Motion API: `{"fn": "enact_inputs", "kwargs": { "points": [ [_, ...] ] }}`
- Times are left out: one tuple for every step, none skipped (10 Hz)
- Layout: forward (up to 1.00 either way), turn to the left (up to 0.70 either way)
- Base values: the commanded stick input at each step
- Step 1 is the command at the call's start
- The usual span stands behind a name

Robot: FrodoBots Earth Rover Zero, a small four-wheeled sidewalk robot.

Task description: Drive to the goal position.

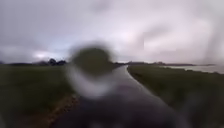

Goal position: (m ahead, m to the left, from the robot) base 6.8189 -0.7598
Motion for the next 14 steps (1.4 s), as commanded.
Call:
{"fn": "enact_inputs", "kwargs": {
  "points": [
    [0.7, -0.07],
    [0.7, -0.04],
    [0.7, -0.01],
    [0.7, 0.0],
    [0.7, 0.0],
    [0.7, 0.0],
    [0.7, 0.0],
    [0.7, 0.0],
    [0.7, 0.0],
    [0.7, 0.0],
    [0.7, 0.0],
    [0.7, 0.0],
    [0.7, 0.0],
    [0.7, 0.0]
  ]
}}
